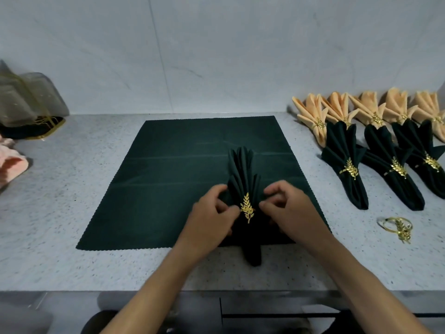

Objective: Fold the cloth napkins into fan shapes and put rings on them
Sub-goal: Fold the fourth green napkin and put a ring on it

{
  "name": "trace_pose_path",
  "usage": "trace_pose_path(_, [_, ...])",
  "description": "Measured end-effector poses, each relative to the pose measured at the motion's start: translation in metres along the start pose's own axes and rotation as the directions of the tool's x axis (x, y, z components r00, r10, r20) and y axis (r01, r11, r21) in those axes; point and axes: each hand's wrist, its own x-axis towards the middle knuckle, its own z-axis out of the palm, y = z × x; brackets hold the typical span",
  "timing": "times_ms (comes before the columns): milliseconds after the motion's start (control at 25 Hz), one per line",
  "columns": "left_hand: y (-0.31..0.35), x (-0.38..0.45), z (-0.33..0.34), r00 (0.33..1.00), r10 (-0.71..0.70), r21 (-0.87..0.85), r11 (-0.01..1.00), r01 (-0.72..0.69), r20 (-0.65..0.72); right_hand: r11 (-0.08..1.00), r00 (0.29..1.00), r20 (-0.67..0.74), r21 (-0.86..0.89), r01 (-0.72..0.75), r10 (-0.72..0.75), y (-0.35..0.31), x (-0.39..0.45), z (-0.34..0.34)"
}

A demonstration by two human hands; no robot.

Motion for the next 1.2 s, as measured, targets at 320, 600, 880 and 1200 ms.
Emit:
trace_pose_path(320, [-0.010, 0.051, -0.004, 0.959, 0.277, 0.057, 0.958, -0.281, 0.066, 0.968, 0.966, 0.068, 0.060, 0.244, -0.248, 0.010, 0.037, 0.003])
trace_pose_path(600, [-0.042, 0.039, -0.014, 0.866, 0.484, 0.584, 0.742, -0.330, -0.127, 0.851, 0.910, 0.001, -0.354, 0.387, -0.414, 0.043, 0.024, -0.004])
trace_pose_path(880, [-0.045, 0.028, -0.030, 0.838, 0.545, 0.601, 0.665, -0.442, 0.014, 0.781, 0.889, 0.086, -0.445, 0.438, -0.450, 0.041, 0.018, -0.008])
trace_pose_path(1200, [-0.035, 0.042, -0.033, 0.930, 0.363, 0.535, 0.774, -0.339, 0.063, 0.779, 0.887, 0.012, -0.473, 0.412, -0.462, 0.046, 0.026, -0.003])
